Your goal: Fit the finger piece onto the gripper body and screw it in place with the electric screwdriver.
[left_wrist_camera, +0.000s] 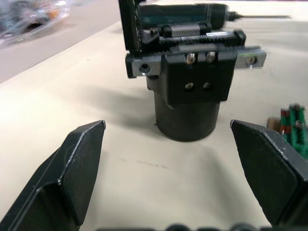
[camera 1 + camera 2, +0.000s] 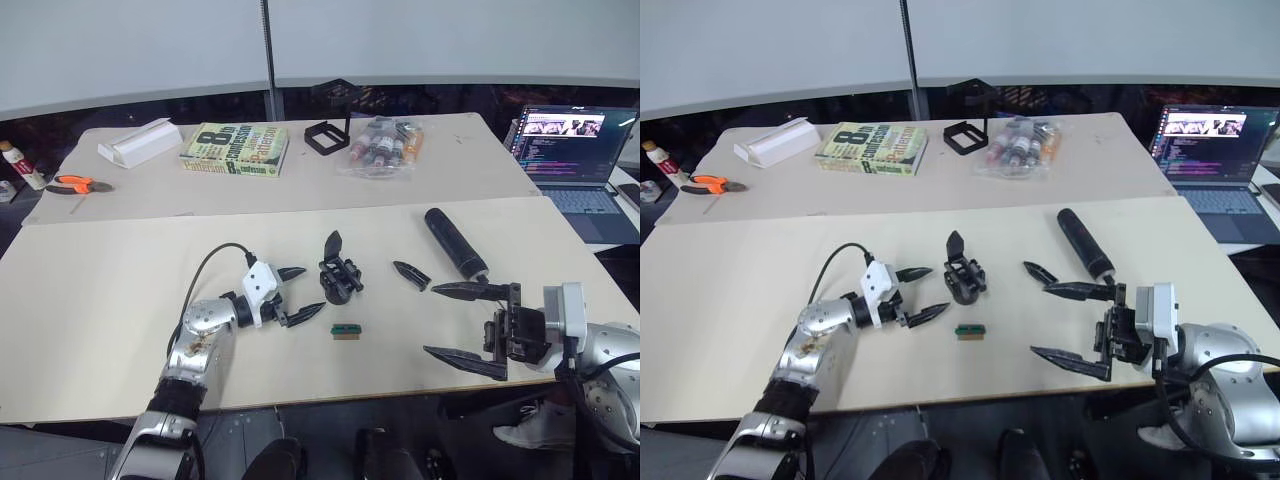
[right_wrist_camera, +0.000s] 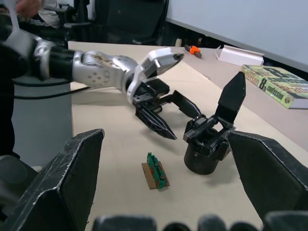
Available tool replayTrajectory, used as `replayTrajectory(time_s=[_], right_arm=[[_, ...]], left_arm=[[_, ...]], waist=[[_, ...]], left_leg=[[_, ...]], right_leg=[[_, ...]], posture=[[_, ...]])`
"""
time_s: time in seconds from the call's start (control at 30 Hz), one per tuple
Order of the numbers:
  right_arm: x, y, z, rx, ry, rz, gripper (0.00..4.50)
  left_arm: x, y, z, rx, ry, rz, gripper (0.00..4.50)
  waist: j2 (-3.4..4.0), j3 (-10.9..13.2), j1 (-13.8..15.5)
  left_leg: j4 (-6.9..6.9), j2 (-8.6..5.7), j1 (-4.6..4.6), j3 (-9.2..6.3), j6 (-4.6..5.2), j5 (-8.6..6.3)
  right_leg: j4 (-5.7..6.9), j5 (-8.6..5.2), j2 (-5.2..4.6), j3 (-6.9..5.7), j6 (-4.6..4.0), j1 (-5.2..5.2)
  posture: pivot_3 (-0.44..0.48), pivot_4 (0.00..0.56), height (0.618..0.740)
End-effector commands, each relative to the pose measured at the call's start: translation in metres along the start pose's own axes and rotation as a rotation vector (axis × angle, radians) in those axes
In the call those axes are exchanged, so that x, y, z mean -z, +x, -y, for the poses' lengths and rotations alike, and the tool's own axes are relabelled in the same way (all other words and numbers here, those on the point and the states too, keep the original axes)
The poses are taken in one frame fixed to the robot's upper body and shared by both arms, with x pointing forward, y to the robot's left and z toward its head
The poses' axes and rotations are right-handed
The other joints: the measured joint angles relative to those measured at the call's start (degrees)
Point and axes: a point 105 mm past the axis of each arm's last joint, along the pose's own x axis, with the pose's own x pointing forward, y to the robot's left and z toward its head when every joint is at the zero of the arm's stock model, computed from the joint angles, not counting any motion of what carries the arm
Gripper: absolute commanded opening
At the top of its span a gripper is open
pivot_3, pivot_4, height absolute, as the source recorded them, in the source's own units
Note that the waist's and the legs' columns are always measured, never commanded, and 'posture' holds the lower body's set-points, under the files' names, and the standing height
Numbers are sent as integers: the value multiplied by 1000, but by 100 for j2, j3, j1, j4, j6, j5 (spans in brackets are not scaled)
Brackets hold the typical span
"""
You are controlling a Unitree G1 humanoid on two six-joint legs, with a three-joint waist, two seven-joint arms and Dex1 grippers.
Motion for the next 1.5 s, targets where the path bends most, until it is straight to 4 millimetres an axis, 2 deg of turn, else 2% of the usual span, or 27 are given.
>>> replayTrajectory(time_s=[0.03,0.37,0.47,0.7,0.9,1.0,1.1,1.27,1.4,1.5], right_arm=[[-11,3,2,-14,-16,38,4500],[-12,10,5,-35,-19,47,4500],[-12,12,5,-38,-21,49,4500],[-16,19,7,-38,-29,59,4500],[-16,21,7,-44,-27,58,4500],[-17,20,9,-41,-33,55,4500],[-17,19,9,-39,-34,50,4500],[-16,18,8,-40,-34,46,4500],[-15,14,7,-40,-32,38,4500],[-14,11,4,-37,-28,33,4500]], left_arm=[[-11,9,13,-28,-22,25,4409],[1,37,21,-154,-84,-26,4409],[7,41,26,-139,-87,-51,4409],[8,49,16,-193,-105,-48,4409],[10,51,17,-146,-105,-58,4409],[13,50,18,-114,-91,-66,3581],[12,46,15,-99,-94,-55,2269],[-4,38,4,-20,-40,15,2272],[-21,27,0,117,37,84,2272],[-22,20,1,227,89,89,2272]], waist=[[0,0,13],[-1,0,39],[0,0,42],[0,0,102],[0,0,112],[0,0,111],[0,-1,105],[0,-1,78],[0,0,63],[0,0,64]], left_leg=[[0,0,1,0,0,0],[1,1,4,2,-5,3],[1,2,4,2,-6,4],[8,1,6,4,-7,5],[11,1,6,5,-8,5],[12,1,6,5,-8,5],[12,2,6,5,-8,5],[11,3,6,5,-9,5],[10,4,4,6,-10,6],[11,3,1,6,-9,6]], right_leg=[[0,0,0,0,0,2],[6,2,2,0,-4,3],[7,2,2,0,-4,3],[9,5,1,0,-6,5],[12,6,2,0,-6,6],[12,6,1,0,-7,6],[12,6,2,0,-7,6],[13,7,3,0,-8,3],[13,8,4,0,-10,-3],[10,8,2,-1,-10,-3]], posture=[[0,150,740],[0,150,740],[0,150,740],[0,150,740],[0,150,740],[0,150,740],[0,150,740],[0,150,740],[0,150,740],[0,150,740]])
